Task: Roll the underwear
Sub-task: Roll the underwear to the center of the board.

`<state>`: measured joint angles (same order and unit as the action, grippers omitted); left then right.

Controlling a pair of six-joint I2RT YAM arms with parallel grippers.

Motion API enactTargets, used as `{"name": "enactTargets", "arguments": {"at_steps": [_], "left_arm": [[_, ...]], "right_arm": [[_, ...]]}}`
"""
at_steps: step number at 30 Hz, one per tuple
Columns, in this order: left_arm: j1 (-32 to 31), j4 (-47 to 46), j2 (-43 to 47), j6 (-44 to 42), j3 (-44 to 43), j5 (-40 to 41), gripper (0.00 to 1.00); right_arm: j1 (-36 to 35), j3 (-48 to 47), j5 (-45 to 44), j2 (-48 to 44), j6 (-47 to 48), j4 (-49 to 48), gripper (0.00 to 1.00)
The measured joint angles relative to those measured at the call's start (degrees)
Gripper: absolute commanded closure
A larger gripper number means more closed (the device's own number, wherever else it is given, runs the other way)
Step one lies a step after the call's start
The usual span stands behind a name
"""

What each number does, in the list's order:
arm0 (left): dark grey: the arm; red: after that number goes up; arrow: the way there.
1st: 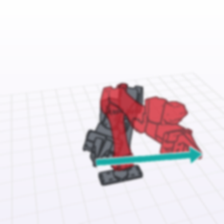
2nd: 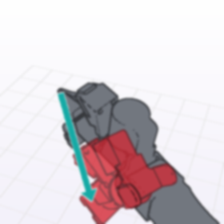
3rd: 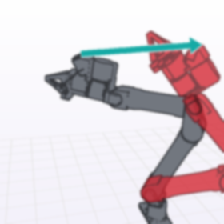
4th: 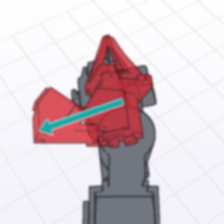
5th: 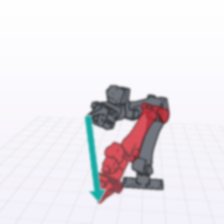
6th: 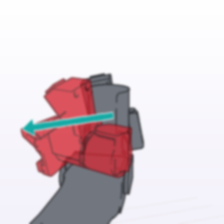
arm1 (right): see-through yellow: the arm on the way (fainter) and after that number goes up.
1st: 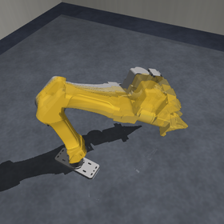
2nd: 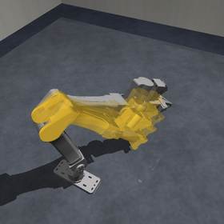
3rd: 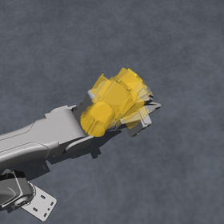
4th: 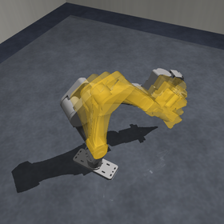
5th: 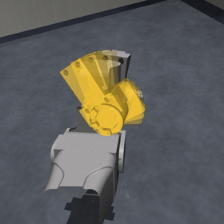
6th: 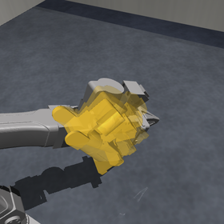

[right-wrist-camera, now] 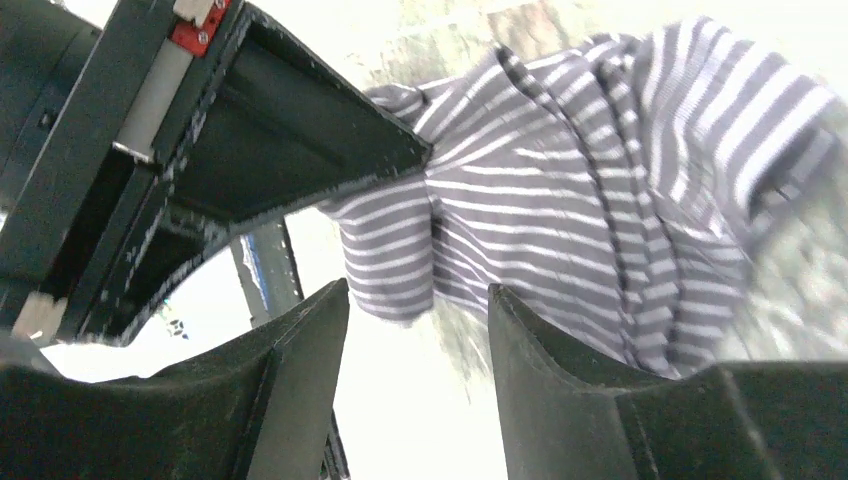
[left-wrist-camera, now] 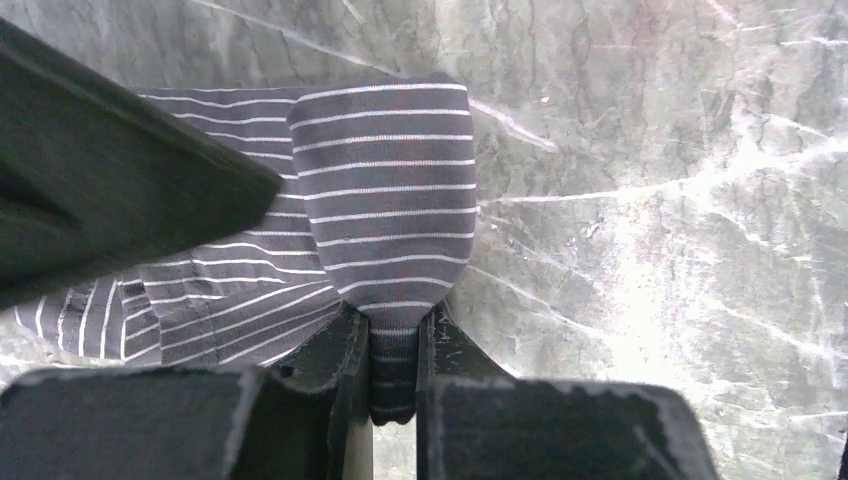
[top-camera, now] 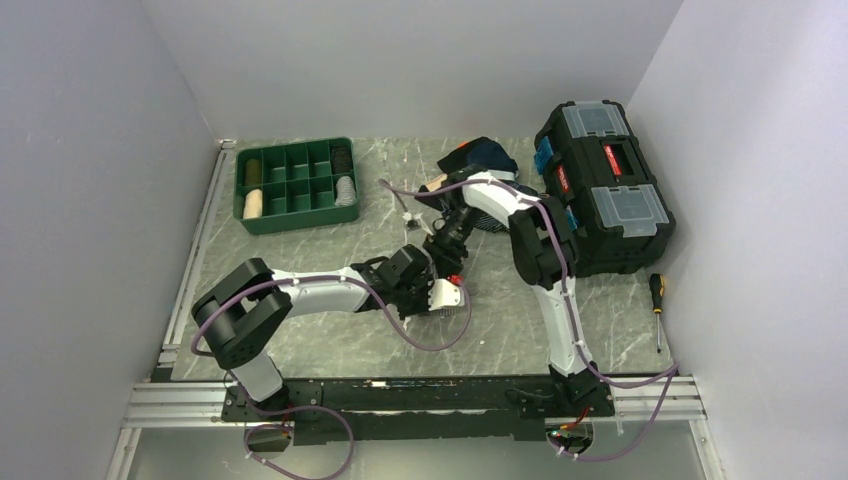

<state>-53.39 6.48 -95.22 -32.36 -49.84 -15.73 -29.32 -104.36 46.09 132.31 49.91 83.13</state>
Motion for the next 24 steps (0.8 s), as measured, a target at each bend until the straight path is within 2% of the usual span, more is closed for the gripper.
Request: {"name": "enactTargets", "arguments": {"at_steps": [5,10,24], "left_arm": [[1.09,-0.46,-0.33,0.26,-0.07,-2.4,1.0],[5.4,2.58,-2.95,2.1,-3.37,-9.75,1.0],[18.47,25.75,-22.34,6.45,-25.7,-37.46,1.0]], "right_arm": [[4.04,2.47,-1.62,-3.8,-0.02,-1.49,0.44],[8.07,7.48,-2.78,-9.11,-0.61,-3.52,0.45],[12.83,24.92,-6.73,-30.42,-9.11,-18.62,0.45]]}}
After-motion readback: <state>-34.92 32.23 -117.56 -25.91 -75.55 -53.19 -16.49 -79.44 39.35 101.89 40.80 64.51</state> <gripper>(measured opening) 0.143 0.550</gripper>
